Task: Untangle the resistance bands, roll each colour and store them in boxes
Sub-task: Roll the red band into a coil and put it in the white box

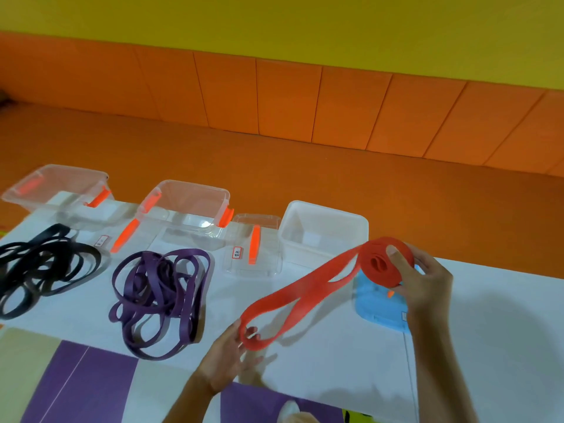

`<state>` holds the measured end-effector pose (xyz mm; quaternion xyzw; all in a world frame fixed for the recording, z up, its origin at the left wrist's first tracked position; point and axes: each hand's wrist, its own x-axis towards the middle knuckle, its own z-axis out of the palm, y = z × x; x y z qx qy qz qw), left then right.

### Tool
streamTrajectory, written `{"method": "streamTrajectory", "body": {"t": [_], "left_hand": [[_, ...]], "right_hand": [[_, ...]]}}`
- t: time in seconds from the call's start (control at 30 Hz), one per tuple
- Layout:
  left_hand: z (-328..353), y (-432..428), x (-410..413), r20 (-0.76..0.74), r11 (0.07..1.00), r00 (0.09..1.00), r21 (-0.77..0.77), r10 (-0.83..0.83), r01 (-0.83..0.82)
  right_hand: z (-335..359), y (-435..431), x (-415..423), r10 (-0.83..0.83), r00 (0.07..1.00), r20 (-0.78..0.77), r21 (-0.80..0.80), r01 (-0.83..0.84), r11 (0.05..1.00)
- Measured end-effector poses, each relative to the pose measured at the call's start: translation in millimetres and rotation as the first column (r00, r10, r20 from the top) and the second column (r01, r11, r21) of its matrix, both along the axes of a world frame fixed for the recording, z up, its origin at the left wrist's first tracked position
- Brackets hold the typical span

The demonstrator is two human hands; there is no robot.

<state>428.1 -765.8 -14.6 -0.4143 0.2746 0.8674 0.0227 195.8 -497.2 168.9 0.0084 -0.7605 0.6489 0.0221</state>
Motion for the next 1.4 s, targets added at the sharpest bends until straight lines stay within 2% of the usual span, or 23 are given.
{"method": "streamTrajectory", "body": {"t": [0.07, 0.13, 0.3, 0.47, 0.57, 0.73, 0.8, 0.87, 0.93, 1.07, 1.23, 1.4], "left_hand": [[0, 0, 2, 0.076, 0.968, 0.985, -0.183, -0.158, 0.169], [-2, 1, 5, 0.159, 0.892, 0.948, -0.323, -0.277, 0.315], [-9, 11, 5, 0.202, 0.878, 0.939, -0.344, -0.277, 0.333], [0, 16, -25, 0.346, 0.802, 0.92, -0.489, -0.184, 0.344], [37, 23, -65, 0.298, 0.65, 0.927, -0.662, -0.229, 0.374], [134, 31, -113, 0.074, 0.401, 0.9, -0.877, -0.43, 0.263], [162, 30, -119, 0.009, 0.321, 0.81, -0.915, -0.586, 0.243], [181, 29, -121, -0.005, 0.226, 0.671, -0.944, -0.742, 0.242], [189, 30, -125, 0.001, 0.162, 0.615, -0.964, -0.789, 0.21], [190, 36, -131, -0.009, 0.2, 0.663, -0.956, -0.748, 0.213], [193, 38, -136, -0.089, 0.291, 0.644, -0.933, -0.76, 0.214], [194, 46, -142, -0.088, 0.312, 0.611, -0.911, -0.787, 0.27]], "right_hand": [[0, -1, -1, 0.011, 1.0, -0.02, 0.001, -0.011, 1.0], [2, 0, 0, 0.041, 0.998, -0.056, 0.021, -0.04, 0.999], [15, -2, 8, 0.206, 0.972, -0.11, 0.084, -0.197, 0.977], [27, -9, 16, 0.35, 0.925, -0.148, 0.094, -0.339, 0.936], [33, -15, 19, 0.427, 0.893, -0.145, 0.107, -0.415, 0.904], [35, -21, 17, 0.515, 0.851, -0.102, 0.185, -0.493, 0.85], [36, -21, 18, 0.548, 0.831, -0.091, 0.227, -0.518, 0.824], [36, -21, 19, 0.579, 0.81, -0.092, 0.247, -0.545, 0.802], [35, -20, 21, 0.596, 0.796, -0.106, 0.25, -0.559, 0.791], [32, -8, 18, 0.593, 0.799, -0.098, 0.31, -0.542, 0.781], [39, 5, 19, 0.61, 0.791, -0.036, 0.308, -0.572, 0.76], [37, 18, 21, 0.583, 0.813, -0.016, 0.301, -0.552, 0.778]]}}
